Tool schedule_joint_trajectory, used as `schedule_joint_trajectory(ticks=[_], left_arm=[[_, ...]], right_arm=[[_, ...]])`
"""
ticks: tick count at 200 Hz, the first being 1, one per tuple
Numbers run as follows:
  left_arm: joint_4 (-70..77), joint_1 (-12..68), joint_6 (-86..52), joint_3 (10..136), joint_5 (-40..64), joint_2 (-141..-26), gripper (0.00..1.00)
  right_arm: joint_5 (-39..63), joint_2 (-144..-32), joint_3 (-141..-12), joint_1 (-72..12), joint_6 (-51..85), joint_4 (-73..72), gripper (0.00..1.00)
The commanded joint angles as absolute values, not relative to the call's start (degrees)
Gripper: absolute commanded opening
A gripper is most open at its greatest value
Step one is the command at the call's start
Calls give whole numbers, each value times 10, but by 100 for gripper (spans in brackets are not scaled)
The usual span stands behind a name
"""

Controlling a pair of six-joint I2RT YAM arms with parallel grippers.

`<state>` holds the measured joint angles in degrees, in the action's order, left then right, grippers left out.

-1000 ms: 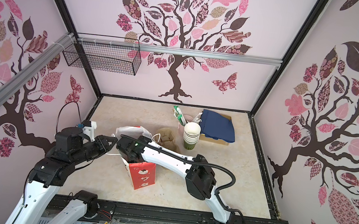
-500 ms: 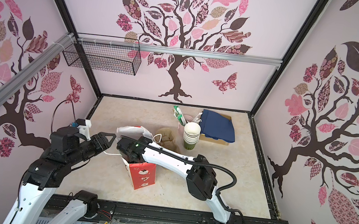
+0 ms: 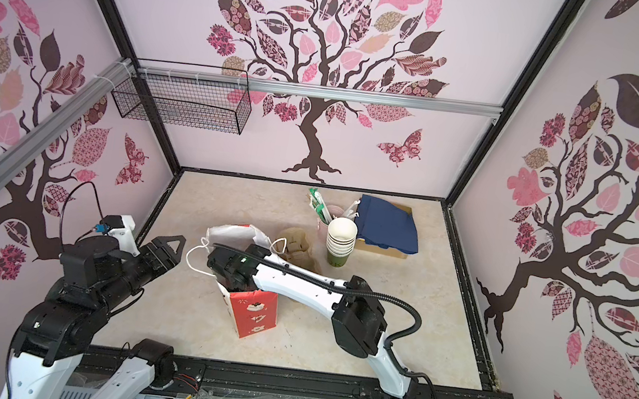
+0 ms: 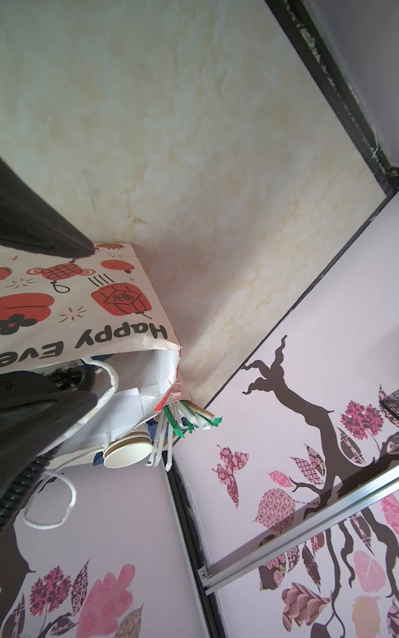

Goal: Pack a coffee takeout order
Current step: Place the coffee cup in the cup tray.

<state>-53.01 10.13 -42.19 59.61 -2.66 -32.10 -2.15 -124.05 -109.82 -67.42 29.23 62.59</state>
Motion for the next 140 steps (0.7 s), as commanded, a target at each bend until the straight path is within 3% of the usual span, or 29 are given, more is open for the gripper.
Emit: schedule_joint_trajectory(ticks=[1, 140], left_arm=[[-547, 101, -424, 598, -67, -312, 65], [-556, 101, -424, 593, -105, -306, 65]], right_arm=[[34, -1399, -1001, -692, 268, 611, 76], [37, -1469, -978, -692, 256, 580, 75]])
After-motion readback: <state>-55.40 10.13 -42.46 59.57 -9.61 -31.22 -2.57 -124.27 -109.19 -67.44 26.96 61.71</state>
